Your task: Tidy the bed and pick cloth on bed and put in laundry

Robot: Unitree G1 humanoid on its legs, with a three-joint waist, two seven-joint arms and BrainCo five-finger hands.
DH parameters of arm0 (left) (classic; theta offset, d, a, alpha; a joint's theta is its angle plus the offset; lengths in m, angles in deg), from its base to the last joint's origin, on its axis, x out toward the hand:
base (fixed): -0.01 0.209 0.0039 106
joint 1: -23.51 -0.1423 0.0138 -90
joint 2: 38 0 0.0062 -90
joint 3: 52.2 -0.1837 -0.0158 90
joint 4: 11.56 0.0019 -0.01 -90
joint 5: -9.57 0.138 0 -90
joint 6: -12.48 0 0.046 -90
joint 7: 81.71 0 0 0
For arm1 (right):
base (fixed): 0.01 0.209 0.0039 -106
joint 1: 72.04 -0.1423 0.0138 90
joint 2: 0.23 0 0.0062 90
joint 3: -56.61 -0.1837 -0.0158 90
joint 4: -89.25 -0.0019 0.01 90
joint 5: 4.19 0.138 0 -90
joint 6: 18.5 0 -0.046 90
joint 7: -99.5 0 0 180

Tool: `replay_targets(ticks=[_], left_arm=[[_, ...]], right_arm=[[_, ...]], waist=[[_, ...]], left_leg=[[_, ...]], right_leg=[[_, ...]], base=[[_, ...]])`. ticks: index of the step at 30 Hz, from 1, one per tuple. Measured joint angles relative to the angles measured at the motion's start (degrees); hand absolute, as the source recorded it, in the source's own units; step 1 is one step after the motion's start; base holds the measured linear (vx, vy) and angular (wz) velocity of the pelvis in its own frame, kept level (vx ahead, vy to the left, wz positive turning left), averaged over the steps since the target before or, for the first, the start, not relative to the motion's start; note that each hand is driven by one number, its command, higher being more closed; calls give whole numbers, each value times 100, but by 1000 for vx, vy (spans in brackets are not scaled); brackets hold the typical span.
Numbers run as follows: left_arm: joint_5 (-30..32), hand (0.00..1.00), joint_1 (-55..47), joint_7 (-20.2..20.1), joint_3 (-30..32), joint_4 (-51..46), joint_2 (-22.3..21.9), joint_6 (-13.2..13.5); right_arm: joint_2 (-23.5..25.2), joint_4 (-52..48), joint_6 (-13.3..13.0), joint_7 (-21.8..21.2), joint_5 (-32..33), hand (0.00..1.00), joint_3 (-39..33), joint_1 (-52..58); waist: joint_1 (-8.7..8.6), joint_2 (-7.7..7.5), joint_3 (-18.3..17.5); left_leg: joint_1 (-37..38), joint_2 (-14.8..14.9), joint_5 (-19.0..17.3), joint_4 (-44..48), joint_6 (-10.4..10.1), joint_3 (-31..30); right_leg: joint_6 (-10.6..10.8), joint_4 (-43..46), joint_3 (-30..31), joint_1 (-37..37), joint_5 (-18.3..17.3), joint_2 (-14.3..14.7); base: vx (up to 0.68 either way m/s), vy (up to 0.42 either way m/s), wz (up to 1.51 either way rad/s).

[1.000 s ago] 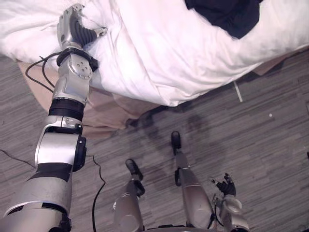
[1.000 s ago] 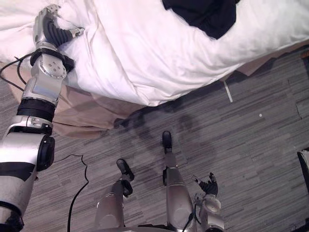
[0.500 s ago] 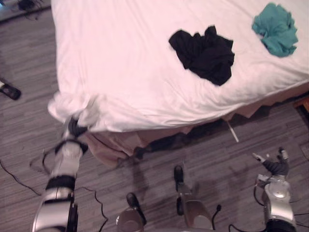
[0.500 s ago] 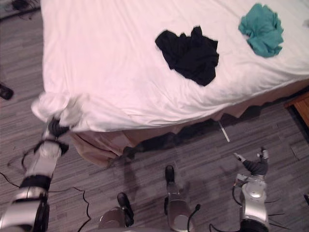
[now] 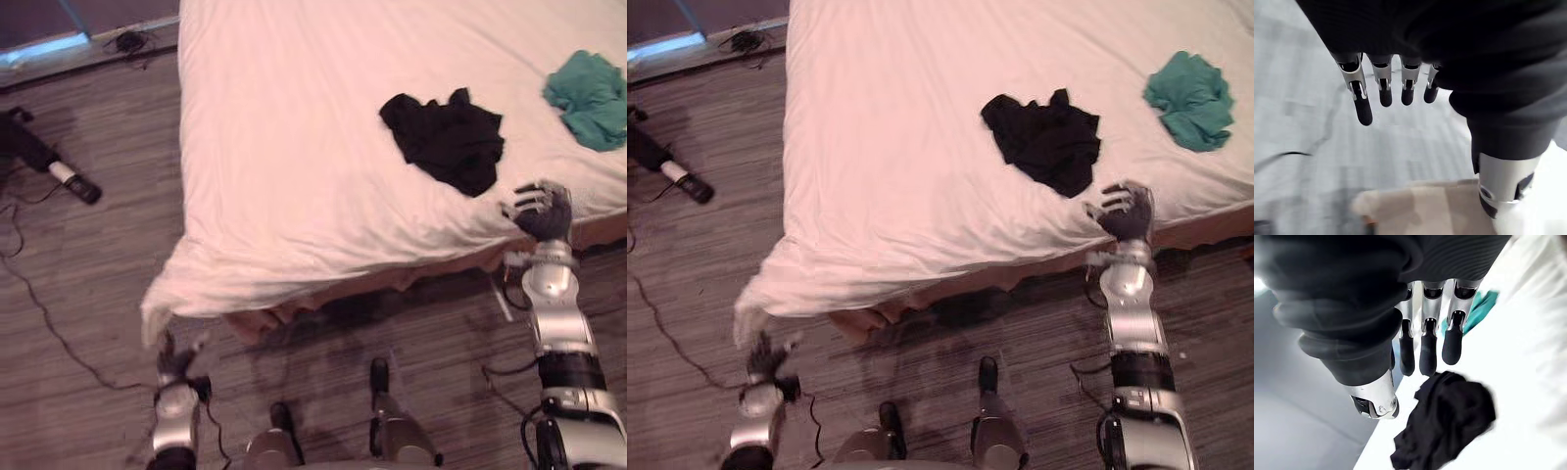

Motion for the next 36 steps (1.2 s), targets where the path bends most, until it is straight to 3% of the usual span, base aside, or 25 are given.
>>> replay_targets(ticks=[3,6,7,10,14,17,21,24,27,30,32,36], left_arm=[[-138,0,34,72,-9,29,-34,-33],[-158,0,268,154,-137,31,-27,-11],[-284,0,741,168,-756,419,9,54],[-359,0,824,175,-807,462,22,60],[-367,0,1315,303,-913,778,65,53],[-361,0,1531,366,-941,723,69,59],[-290,0,1584,477,-963,571,97,52],[-237,0,1588,523,-1137,370,105,51],[-228,0,1579,519,-1249,290,111,51],[-225,0,1578,516,-1428,236,131,52],[-226,0,1559,516,-1478,232,132,52],[-231,0,1472,515,-1683,255,148,62]], right_arm=[[-302,724,-6,76,226,100,388,-1382],[-396,1179,-18,108,421,100,697,-2275],[-236,2402,1,195,725,100,938,-2816],[-167,2445,-31,227,850,100,932,-2954],[516,2369,-210,450,856,100,951,-2919],[1048,2067,-271,422,965,100,1455,-2864],[2296,1655,-306,-202,1539,100,2576,-2542],[3063,1321,-318,-588,2342,100,2923,-2231],[3155,998,-495,-658,2776,100,2781,-2218],[2919,529,-788,-488,2915,100,1827,-2241],[2521,321,-967,-216,2984,100,1086,-2262],[1960,312,-1068,183,2995,100,426,-2267]], waist=[[281,6,518],[432,19,865],[678,43,1122],[665,49,1197],[686,82,1215],[683,82,1215],[677,82,1213],[704,71,1205],[706,46,1191],[672,39,1188],[607,39,1188],[499,51,1190]], left_leg=[[-439,-3,77,163,-2,-293],[-943,-6,225,227,-10,-620],[-1593,-46,411,234,13,-921],[-1673,-68,403,304,24,-932],[-1778,-65,356,419,47,-989],[-1685,-25,358,420,45,-952],[-1306,82,401,244,-19,-918],[-1084,134,497,-12,-103,-935],[-995,121,600,-124,-103,-940],[-905,50,653,-209,-79,-933],[-905,-9,661,-225,-66,-865],[-1083,-83,659,-204,-61,-679]], right_leg=[[-51,0,-228,-186,79,-49],[-24,1,-474,-462,135,-74],[14,3,-718,-924,190,-113],[87,3,-688,-968,241,-140],[111,2,-680,-1005,224,-144],[110,1,-664,-943,218,-119],[-42,0,-680,-675,112,-23],[-125,-2,-733,-528,50,45],[-150,-2,-797,-467,65,44],[-196,-1,-800,-417,122,10],[-161,-1,-692,-465,161,-48],[-88,1,-489,-788,242,-110]], base=[[-83,11,48],[-114,33,64],[-94,104,75],[0,79,18],[6,40,-1],[-35,15,-10],[-13,-14,-8],[7,-24,9],[9,8,9],[-2,34,4],[-4,62,-11],[-12,40,-26]])
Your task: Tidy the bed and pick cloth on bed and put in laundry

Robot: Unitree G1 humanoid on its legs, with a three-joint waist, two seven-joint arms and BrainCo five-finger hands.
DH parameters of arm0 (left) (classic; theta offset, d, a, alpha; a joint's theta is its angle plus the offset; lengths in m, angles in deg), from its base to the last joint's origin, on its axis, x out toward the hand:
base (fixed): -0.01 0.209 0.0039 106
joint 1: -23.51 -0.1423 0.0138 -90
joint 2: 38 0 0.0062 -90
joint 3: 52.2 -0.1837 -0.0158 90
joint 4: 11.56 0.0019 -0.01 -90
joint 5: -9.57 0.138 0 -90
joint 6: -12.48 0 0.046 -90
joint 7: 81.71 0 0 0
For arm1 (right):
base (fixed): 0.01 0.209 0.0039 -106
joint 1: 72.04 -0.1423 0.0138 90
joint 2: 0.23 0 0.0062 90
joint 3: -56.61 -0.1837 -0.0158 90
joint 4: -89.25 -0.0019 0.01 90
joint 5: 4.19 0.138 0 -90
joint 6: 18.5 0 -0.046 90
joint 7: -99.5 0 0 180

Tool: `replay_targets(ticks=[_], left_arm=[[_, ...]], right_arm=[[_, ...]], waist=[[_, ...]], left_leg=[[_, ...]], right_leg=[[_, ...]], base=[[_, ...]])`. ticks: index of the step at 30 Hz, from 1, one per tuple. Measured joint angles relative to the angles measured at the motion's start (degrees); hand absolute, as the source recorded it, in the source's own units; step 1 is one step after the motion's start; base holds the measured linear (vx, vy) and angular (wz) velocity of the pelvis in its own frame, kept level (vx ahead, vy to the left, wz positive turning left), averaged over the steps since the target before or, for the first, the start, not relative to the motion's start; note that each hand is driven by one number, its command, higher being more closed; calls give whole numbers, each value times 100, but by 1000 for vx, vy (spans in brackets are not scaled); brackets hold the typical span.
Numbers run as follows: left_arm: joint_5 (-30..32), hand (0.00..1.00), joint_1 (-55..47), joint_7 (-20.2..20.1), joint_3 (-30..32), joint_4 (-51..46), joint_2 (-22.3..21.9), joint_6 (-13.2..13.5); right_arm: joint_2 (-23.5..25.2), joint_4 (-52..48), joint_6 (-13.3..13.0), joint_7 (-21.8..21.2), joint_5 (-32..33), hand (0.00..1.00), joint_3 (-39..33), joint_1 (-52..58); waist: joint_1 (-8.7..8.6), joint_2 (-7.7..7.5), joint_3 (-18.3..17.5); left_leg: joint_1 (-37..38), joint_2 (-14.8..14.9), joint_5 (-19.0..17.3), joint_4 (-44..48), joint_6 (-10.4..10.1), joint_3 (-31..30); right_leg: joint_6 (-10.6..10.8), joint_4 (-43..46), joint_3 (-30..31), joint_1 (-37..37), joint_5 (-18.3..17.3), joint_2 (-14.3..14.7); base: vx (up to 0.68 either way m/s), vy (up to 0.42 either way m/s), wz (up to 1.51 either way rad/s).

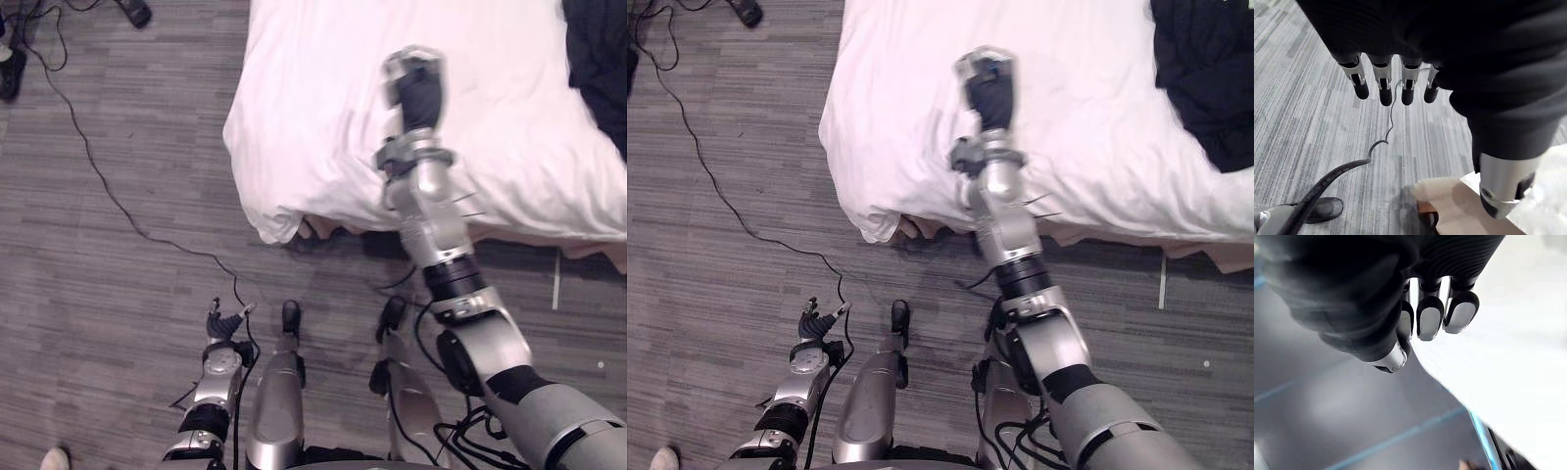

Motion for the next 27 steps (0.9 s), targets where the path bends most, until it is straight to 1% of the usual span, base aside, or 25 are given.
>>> replay_targets(ticks=[1,2,3,4,5,7,8,11,12,13,14,16,17,18,19,20,21,22,23,25,26,27], left_arm=[[-5,0,5,-1,-65,6,-6,4],[-9,0,27,-2,-188,48,-15,33],[-16,0,69,-4,-240,115,-32,40],[-23,0,153,-6,-277,227,-79,38],[-23,0,267,-6,-385,336,-154,36],[-28,0,393,-6,-387,384,-254,30],[-31,0,450,-6,-380,359,-306,27],[-32,0,459,-4,-324,3,-432,25],[-33,0,457,-4,-304,-146,-486,25],[-33,0,457,-4,-292,-209,-510,22],[-33,0,444,-4,-225,-323,-566,17],[-31,0,421,-1,-131,-430,-588,-5],[-31,0,416,0,-95,-444,-585,-14],[-30,0,400,0,-86,-456,-585,-21],[-29,0,312,-1,-49,-531,-597,-55],[-28,0,221,-3,11,-535,-618,-81],[-27,0,150,-2,64,-536,-628,-98],[-21,0,-62,-4,155,-538,-624,-129],[-19,0,-214,-7,200,-552,-625,-134],[-14,0,-344,-20,205,-538,-597,-143],[30,0,-472,-134,207,-453,-521,-177],[57,0,-505,-163,199,-363,-494,-191]], right_arm=[[-147,14,-41,110,-1,100,-106,1],[-363,118,-87,248,1,100,-252,0],[-463,222,-103,291,2,100,-291,1],[-618,414,-98,322,0,100,-302,0],[-813,596,-116,406,-21,100,-305,9],[-1002,414,-222,377,-130,100,-245,-43],[-992,386,-221,378,-134,100,-249,-55],[-998,356,-183,381,-134,100,-309,46],[-987,342,-159,381,-134,100,-366,154],[-976,340,-144,381,-137,100,-419,222],[-939,333,-92,380,-137,100,-543,412],[-792,342,108,393,-126,100,-889,857],[-668,451,306,412,-123,100,-1180,1335],[-595,553,411,432,-120,100,-1308,1599],[-317,686,615,472,-119,100,-1675,2330],[-47,783,753,523,-116,100,-1977,2985],[100,821,820,531,-114,100,-2105,3326],[398,835,888,527,-119,0,-2340,4091],[505,834,921,510,-124,0,-2471,4571],[562,860,930,489,-131,0,-2662,5090],[587,1255,926,398,-263,0,-2775,5445],[566,1443,941,371,-317,0,-2814,5538]], waist=[[-8,3,0],[-45,43,10],[-68,81,17],[-94,155,31],[-109,303,26],[-100,412,45],[-100,439,41],[-12,445,41],[-8,445,40],[-8,444,40],[-13,437,37],[-50,417,31],[-80,396,35],[-109,384,39],[-142,355,41],[-195,348,46],[-261,331,55],[-406,229,72],[-511,125,22],[-662,-47,-127],[-784,-255,-415],[-828,-304,-514]], left_leg=[[-114,-5,-2,35,2,61],[-340,4,-4,126,4,109],[-464,15,-15,219,16,100],[-642,35,-46,373,51,93],[-982,76,-157,654,81,97],[-1301,120,-309,1024,115,160],[-1458,182,-437,1277,131,260],[-1710,419,-789,1957,157,389],[-1765,497,-906,2177,190,411],[-1772,535,-971,2269,193,444],[-1763,627,-1052,2419,190,550],[-1728,718,-1178,2573,193,626],[-1641,758,-1226,2603,198,691],[-1576,786,-1249,2603,201,718],[-1361,830,-1319,2615,184,815],[-1077,896,-1383,2579,130,867],[-872,905,-1404,2526,108,888],[-319,904,-1409,2299,97,995],[84,895,-1411,2079,75,1105],[452,829,-1397,1732,52,1212],[718,666,-1325,1272,-8,1236],[842,609,-1272,1083,-24,1243]], right_leg=[[17,1,74,-130,6,-19],[40,2,132,-361,33,-31],[37,13,132,-440,41,-28],[28,84,138,-584,48,-27],[47,240,172,-873,27,-23],[39,408,284,-1168,17,-17],[-24,597,365,-1351,-46,-3],[-86,1215,475,-1665,-305,79],[-129,1449,486,-1753,-447,98],[-144,1531,486,-1771,-490,107],[-131,1655,475,-1788,-570,120],[-147,1695,427,-1750,-599,130],[-147,1670,413,-1678,-599,132],[-146,1655,407,-1627,-600,136],[-161,1665,407,-1462,-610,167],[-166,1680,403,-1237,-680,208],[-149,1684,397,-1065,-738,228],[-165,1697,395,-621,-826,246],[-160,1670,405,-348,-918,260],[-173,1484,409,-81,-944,273],[-128,1233,411,58,-911,247],[-118,1145,416,124,-902,249]], base=[[-48,45,-26],[-51,37,-18],[-60,35,-8],[-94,27,-2],[-102,29,-6],[-114,36,-23],[-127,23,-36],[-93,-19,-30],[-71,-35,-23],[-52,-30,-23],[-41,-24,-29],[-27,-18,-33],[5,-9,-25],[29,-15,-33],[86,-13,-30],[79,-11,-31],[143,2,-25],[127,3,-23],[127,3,-22],[121,1,-15],[186,7,-16],[208,15,-19]])
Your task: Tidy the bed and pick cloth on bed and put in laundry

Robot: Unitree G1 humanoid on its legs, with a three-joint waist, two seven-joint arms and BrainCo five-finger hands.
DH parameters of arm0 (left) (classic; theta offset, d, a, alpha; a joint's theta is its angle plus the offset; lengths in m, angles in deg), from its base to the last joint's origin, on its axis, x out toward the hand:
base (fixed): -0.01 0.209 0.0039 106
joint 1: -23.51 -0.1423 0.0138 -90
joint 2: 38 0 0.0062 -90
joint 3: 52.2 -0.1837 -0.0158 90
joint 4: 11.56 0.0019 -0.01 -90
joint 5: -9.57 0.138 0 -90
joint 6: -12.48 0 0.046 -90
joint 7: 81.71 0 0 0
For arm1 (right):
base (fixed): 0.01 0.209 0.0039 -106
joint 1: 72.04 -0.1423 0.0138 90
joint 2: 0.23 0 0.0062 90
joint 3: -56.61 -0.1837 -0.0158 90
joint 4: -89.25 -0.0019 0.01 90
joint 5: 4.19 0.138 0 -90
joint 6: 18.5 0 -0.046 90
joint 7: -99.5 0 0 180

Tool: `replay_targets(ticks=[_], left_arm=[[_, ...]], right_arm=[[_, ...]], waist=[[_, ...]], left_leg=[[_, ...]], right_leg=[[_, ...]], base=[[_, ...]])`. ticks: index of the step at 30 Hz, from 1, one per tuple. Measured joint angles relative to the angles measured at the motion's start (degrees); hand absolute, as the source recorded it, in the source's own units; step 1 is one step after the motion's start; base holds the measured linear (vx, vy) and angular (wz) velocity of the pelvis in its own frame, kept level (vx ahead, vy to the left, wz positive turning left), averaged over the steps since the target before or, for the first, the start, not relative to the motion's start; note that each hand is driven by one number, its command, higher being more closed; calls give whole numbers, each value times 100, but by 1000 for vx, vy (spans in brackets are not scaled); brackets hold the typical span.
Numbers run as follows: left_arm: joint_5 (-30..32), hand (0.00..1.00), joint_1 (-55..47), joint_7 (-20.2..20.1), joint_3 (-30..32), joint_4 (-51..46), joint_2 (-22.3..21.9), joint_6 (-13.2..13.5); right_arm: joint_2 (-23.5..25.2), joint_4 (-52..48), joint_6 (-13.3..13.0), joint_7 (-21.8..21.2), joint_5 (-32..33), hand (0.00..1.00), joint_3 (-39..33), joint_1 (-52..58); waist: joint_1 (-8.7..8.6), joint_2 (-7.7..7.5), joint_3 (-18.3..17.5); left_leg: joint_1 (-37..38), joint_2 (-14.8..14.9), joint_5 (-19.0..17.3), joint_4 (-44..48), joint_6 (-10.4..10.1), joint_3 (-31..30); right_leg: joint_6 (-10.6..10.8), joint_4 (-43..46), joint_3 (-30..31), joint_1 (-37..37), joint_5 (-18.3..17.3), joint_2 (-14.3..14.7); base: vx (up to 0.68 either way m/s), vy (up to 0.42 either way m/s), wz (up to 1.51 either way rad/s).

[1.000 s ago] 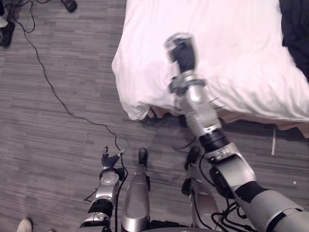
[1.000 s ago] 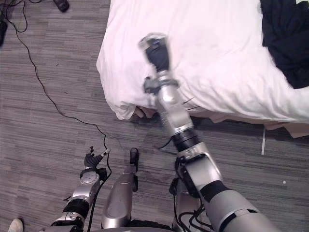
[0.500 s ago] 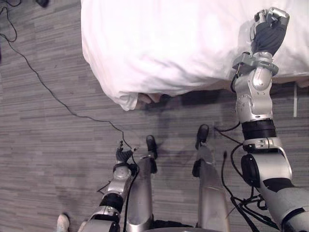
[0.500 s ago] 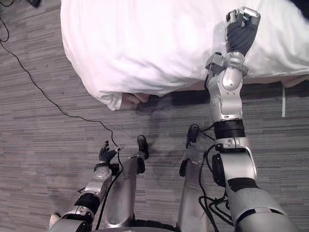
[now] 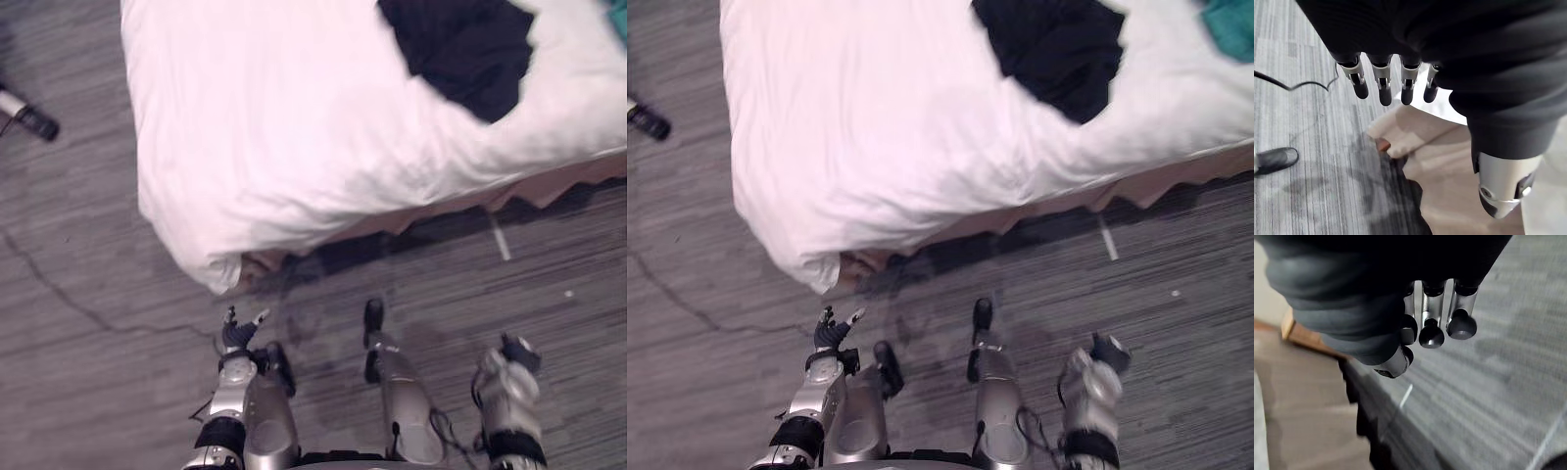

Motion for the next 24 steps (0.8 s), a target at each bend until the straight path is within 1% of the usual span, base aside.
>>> replay_targets(ticks=[1,2,3,4,5,6,8,9,10,11,12,13,14,15,16,17,18,19,20,21,22,23,24], left_arm=[[157,0,-39,-124,-26,216,34,-70],[216,0,-48,-216,-45,349,36,-79],[389,0,-62,-355,-132,538,42,-110],[407,0,-62,-368,-149,564,47,-110],[534,0,-18,-471,-224,715,44,-117],[685,0,-24,-500,-359,895,48,-171],[928,0,-21,-596,-435,1044,170,-198],[1128,0,1,-634,-440,1131,279,-220],[1222,0,39,-666,-451,1192,339,-233],[1357,0,187,-742,-542,1365,384,-285],[1464,0,238,-770,-541,1400,367,-286],[1698,0,273,-861,-536,1441,359,-286],[1745,0,243,-866,-534,1438,343,-278],[1828,0,167,-872,-517,1447,352,-274],[1848,0,82,-859,-514,1444,308,-261],[1845,0,45,-846,-511,1443,277,-220],[1844,0,42,-845,-512,1467,257,-207],[1835,0,-37,-830,-534,1494,220,-193],[1820,0,-172,-808,-557,1453,216,-159],[1810,0,-212,-789,-554,1419,213,-153],[1695,0,-261,-737,-500,1329,182,-99],[1689,0,-266,-684,-501,1311,169,-63],[1662,0,-303,-672,-503,1325,145,-48]], right_arm=[[-1,315,36,-130,-125,0,-118,205],[-3,505,54,-217,-232,0,-127,320],[-13,793,120,-393,-400,0,-165,438],[-7,836,127,-413,-429,0,-166,445],[50,1050,183,-551,-569,0,-163,426],[114,1287,262,-648,-749,0,-131,322],[194,1529,277,-741,-958,0,-44,210],[287,1660,282,-764,-1117,0,3,88],[318,1721,280,-775,-1178,0,82,38],[350,1780,281,-816,-1269,0,93,42],[350,1789,286,-836,-1301,0,96,54],[348,1758,271,-886,-1392,0,327,130],[336,1736,261,-901,-1415,0,433,159],[334,1697,250,-958,-1524,0,713,202],[257,1667,250,-990,-1621,0,939,176],[208,1680,248,-994,-1670,0,1101,151],[214,1693,249,-993,-1706,0,1123,158],[215,1728,270,-991,-1777,0,1185,198],[214,1767,271,-990,-1852,0,1220,225],[214,1773,271,-994,-1870,0,1221,226],[213,1780,268,-996,-1931,0,1215,248],[195,1775,265,-996,-2014,0,1216,225],[128,1769,263,-998,-2061,0,1266,236]], waist=[[-122,-29,-97],[-139,-24,-127],[-190,19,-213],[-212,27,-216],[-310,73,-233],[-322,178,-303],[-355,243,-408],[-384,267,-449],[-409,276,-452],[-482,326,-458],[-507,342,-458],[-552,286,-494],[-524,283,-508],[-398,337,-540],[-353,354,-553],[-307,348,-542],[-258,332,-532],[-179,296,-508],[-47,208,-473],[-8,186,-484],[72,139,-483],[130,177,-510],[151,283,-565]], left_leg=[[348,-60,153,-330,-32,42],[587,-82,189,-460,-59,108],[853,-96,251,-556,-108,278],[890,-95,260,-554,-110,316],[1073,-76,273,-597,-110,591],[1245,1,183,-623,-165,1002],[1386,62,118,-671,-248,1461],[1520,82,80,-682,-316,1823],[1598,110,97,-704,-342,2005],[1818,136,171,-743,-451,2339],[1939,175,203,-688,-507,2455],[2082,530,208,298,-512,2732],[2046,768,270,914,-477,2771],[1735,1382,892,2628,377,2329],[1184,1453,792,3785,859,1422],[652,1212,326,4388,715,620],[419,1044,140,4518,656,292],[37,675,-176,4452,593,-364],[-287,227,-297,3825,555,-993],[-348,89,-313,3510,529,-1183],[-506,-159,-325,2566,439,-1557],[-596,-350,-236,1427,310,-1891],[-628,-428,-58,385,131,-1992]], right_leg=[[12,-67,4,210,9,15],[13,-34,19,306,7,38],[21,136,105,318,-103,56],[13,175,94,318,-133,53],[-204,522,-532,177,-543,-144],[-405,959,-1831,181,-916,-622],[-636,1322,-3349,224,-1071,-1106],[-661,1534,-4294,358,-1068,-1315],[-697,1604,-4394,321,-1091,-1294],[-741,1757,-4136,218,-1270,-1152],[-732,1809,-4004,215,-1329,-1079],[-717,1836,-3554,277,-1464,-812],[-731,1752,-3331,332,-1473,-659],[-829,1361,-2716,553,-1467,-178],[-871,1094,-2179,682,-1409,84],[-896,957,-1792,808,-1395,224],[-897,891,-1585,912,-1394,300],[-894,725,-1160,1228,-1395,428],[-772,583,-685,1530,-1383,487],[-691,556,-523,1568,-1380,493],[-605,470,-208,1641,-1371,515],[-478,339,101,1722,-1350,527],[-314,147,373,1840,-1317,535]], base=[[177,26,-21],[191,48,-42],[145,57,-39],[112,44,-55],[109,82,-94],[134,83,-127],[154,58,-145],[151,5,-149],[189,-44,-163],[203,-102,-114],[283,-192,-161],[280,-202,-147],[337,-218,-243],[325,-131,-258],[370,-61,-303],[288,25,-221],[314,75,-198],[332,120,-201],[319,146,-194],[297,197,-183],[225,177,-165],[364,300,-207],[326,280,-169]])
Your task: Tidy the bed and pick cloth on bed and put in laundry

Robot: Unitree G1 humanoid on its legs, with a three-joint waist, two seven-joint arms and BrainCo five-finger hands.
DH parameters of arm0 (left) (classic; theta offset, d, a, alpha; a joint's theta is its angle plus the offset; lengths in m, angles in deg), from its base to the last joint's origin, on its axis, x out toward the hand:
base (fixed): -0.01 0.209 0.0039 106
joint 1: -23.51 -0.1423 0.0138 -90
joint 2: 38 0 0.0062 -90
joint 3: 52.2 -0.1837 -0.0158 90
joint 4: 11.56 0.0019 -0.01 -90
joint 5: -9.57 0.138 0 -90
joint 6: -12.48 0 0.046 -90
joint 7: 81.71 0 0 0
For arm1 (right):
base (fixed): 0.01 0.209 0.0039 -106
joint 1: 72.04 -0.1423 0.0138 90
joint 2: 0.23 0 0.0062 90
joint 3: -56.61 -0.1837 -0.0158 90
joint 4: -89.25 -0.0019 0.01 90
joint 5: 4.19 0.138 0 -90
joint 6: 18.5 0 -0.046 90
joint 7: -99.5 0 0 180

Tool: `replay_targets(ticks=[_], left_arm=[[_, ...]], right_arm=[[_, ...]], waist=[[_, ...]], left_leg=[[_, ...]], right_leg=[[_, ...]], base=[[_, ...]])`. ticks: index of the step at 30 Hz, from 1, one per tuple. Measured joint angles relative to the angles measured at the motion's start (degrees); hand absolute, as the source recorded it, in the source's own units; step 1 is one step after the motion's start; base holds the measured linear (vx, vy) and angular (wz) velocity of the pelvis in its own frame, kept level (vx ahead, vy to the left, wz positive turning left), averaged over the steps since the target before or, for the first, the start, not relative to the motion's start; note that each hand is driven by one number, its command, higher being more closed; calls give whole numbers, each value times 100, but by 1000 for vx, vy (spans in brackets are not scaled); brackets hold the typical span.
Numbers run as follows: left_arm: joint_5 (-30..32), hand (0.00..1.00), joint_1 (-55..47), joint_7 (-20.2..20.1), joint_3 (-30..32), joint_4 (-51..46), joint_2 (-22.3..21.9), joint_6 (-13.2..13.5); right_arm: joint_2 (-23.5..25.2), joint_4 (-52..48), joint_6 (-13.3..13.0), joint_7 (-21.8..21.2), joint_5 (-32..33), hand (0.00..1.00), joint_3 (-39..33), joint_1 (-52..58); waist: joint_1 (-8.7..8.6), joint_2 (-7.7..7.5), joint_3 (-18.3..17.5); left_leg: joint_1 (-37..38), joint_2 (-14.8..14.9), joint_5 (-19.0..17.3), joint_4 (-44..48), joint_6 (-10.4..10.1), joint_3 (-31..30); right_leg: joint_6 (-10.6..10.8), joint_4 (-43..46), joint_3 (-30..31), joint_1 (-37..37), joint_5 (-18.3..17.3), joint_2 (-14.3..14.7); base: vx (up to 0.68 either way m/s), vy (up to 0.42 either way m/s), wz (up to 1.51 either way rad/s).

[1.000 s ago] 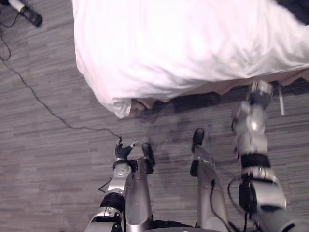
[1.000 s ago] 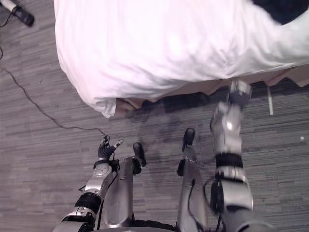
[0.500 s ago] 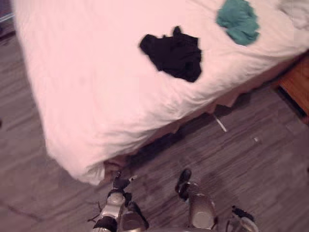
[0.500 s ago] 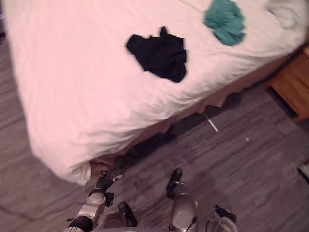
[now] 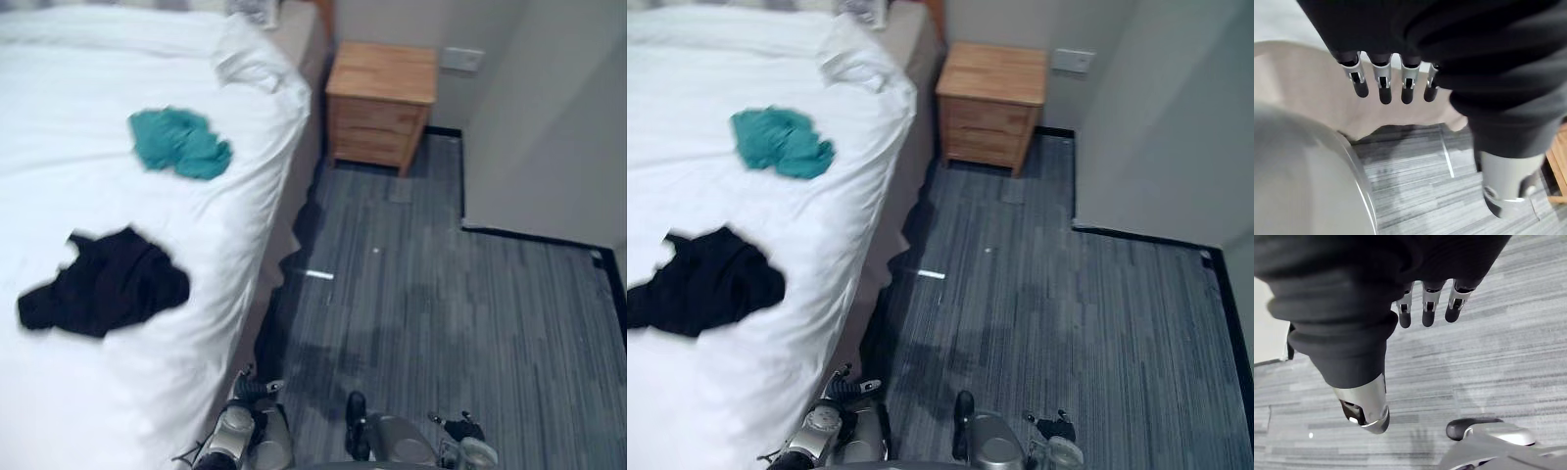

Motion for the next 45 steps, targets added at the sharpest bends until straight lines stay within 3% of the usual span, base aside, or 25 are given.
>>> replay_targets(ticks=[2,4,6,8,10,12,16,18,20,21,23,25,29,31,32,33,34,35,36,37,38,39,40,43,45], left_arm=[[-31,0,-69,34,2,40,-51,21],[-30,0,-20,60,-32,121,121,21],[-52,0,-7,60,-159,266,102,-3],[-83,0,-54,36,-322,265,131,-16],[-76,0,-99,-10,-383,270,145,-19],[-59,0,-95,-29,-379,279,119,-24],[57,0,50,-32,-347,269,157,-32],[92,0,22,-35,-262,310,190,-31],[194,0,-17,-40,-128,331,91,-14],[219,0,-35,-35,86,328,39,-16],[233,0,-257,-23,445,182,-100,-16],[84,0,-355,-1,596,-127,-194,11],[-195,0,-313,103,530,-368,-248,147],[-227,0,-323,121,437,-349,-303,132],[-245,0,-365,119,350,-330,-328,126],[-271,0,-360,111,365,-329,-260,129],[-273,0,-358,114,371,-313,-263,128],[-277,0,-360,116,380,-268,-306,122],[-338,0,-386,113,356,-231,-317,132],[-365,0,-382,114,324,-205,-300,119],[-399,0,-351,119,226,-114,-140,93],[-410,0,-331,123,173,-29,-33,44],[-414,0,-331,132,183,-26,-22,30],[-460,0,-289,177,157,53,-52,6],[-461,0,-238,132,150,226,-51,1]], right_arm=[[-97,-1,2,1,-21,0,67,99],[61,-34,-8,-9,-102,0,162,246],[164,-26,2,-16,-224,0,161,321],[265,-77,2,-27,-226,0,176,386],[265,-120,1,-27,-222,0,218,443],[231,-187,-4,-17,-220,0,281,445],[159,-185,5,3,-218,0,290,261],[144,-178,18,6,-222,0,275,232],[18,-199,-3,0,-237,0,268,178],[22,-249,13,4,-233,0,266,189],[-54,-405,26,7,-236,0,332,279],[-78,-542,8,11,-233,0,552,265],[64,-356,20,-34,-245,0,892,-172],[79,-267,22,-106,-386,0,897,-242],[87,-206,24,-114,-452,0,906,-225],[204,-51,62,-123,-565,0,954,-217],[208,11,66,-126,-621,0,1005,-209],[208,109,69,-136,-703,0,1064,-243],[135,76,48,-192,-789,0,1019,-250],[133,41,41,-216,-814,0,1036,-245],[132,42,21,-232,-899,0,1090,-315],[89,60,13,-231,-911,0,1170,-327],[73,124,10,-230,-911,0,1169,-333],[-41,158,12,-230,-903,0,1137,-302],[-91,245,18,-230,-894,0,1110,-224]], waist=[[96,100,-115],[-54,-268,-248],[-69,-466,-184],[-222,-540,-148],[-321,-537,-153],[-339,-511,-146],[-463,-394,-87],[-492,-287,-58],[-461,-8,-91],[-464,45,-64],[-369,194,-61],[-171,134,-35],[77,-34,-39],[100,41,-120],[131,130,-183],[251,-118,-277],[251,-175,-317],[241,-160,-335],[215,-192,-387],[176,-262,-391],[56,-401,-377],[84,-388,-331],[86,-382,-327],[-5,-392,-331],[-53,-517,-349]], left_leg=[[149,-50,759,-194,221,23],[229,-428,443,-198,447,65],[769,-656,242,-529,627,296],[1294,-858,101,-715,780,182],[1615,-844,-107,-719,896,-6],[1822,-776,-235,-776,877,-83],[2328,-494,-449,-1288,591,-5],[2873,-332,-603,-1415,321,186],[2880,-45,-356,-670,-100,492],[2398,167,-70,808,-358,493],[1341,633,711,3552,-207,310],[547,833,503,5143,-120,366],[-297,689,62,2858,44,1050],[-226,491,359,896,235,1873],[-185,415,779,407,794,2440],[-5,100,677,385,1173,2675],[30,-20,614,278,1235,2705],[172,-230,541,58,1240,2444],[467,-555,566,-354,1259,1910],[560,-630,599,-486,1276,1657],[726,-794,609,-601,1286,1159],[951,-934,611,-742,1279,501],[1021,-967,619,-776,1267,174],[1080,-1215,637,-716,1180,-1467],[1138,-1478,517,-670,849,-2160]], right_leg=[[273,-139,388,242,-4,55],[494,12,421,252,-225,-352],[805,2233,467,-539,-418,-653],[939,4191,405,-1292,-78,-883],[778,4649,186,-1598,-441,-911],[669,3791,-206,-1884,-634,-907],[557,-24,-884,-2090,412,-710],[222,-41,-1125,-1972,1346,-656],[-75,581,-1207,-1958,1149,-379],[-110,656,-1189,-1685,874,-208],[-223,341,-956,-958,656,203],[-299,-30,-611,-212,552,432],[-103,-791,-203,756,408,339],[60,-981,-393,1022,194,231],[146,-958,-588,1165,2,209],[398,-858,-843,1374,-228,-89],[587,-583,-1010,1355,-356,-174],[888,598,-1410,1009,-552,-340],[642,2859,-1658,140,-229,-763],[581,3566,-1571,-173,68,-898],[591,4302,-1276,-510,-207,-926],[557,4109,-1046,-686,-709,-751],[502,3812,-855,-716,-809,-601],[432,2106,1297,-1051,-870,243],[721,1088,2120,-1027,-472,-32]], base=[[435,349,-132],[420,285,-27],[339,248,-8],[341,213,31],[416,102,61],[453,7,34],[637,-141,16],[712,-206,-13],[692,-231,-46],[615,-302,-39],[646,-221,-77],[557,-122,-99],[531,-31,-70],[506,130,12],[580,201,59],[600,193,74],[691,218,112],[497,158,165],[463,151,183],[440,58,235],[450,-91,265],[469,-139,270],[477,-204,284],[387,-274,304],[361,-355,351]])
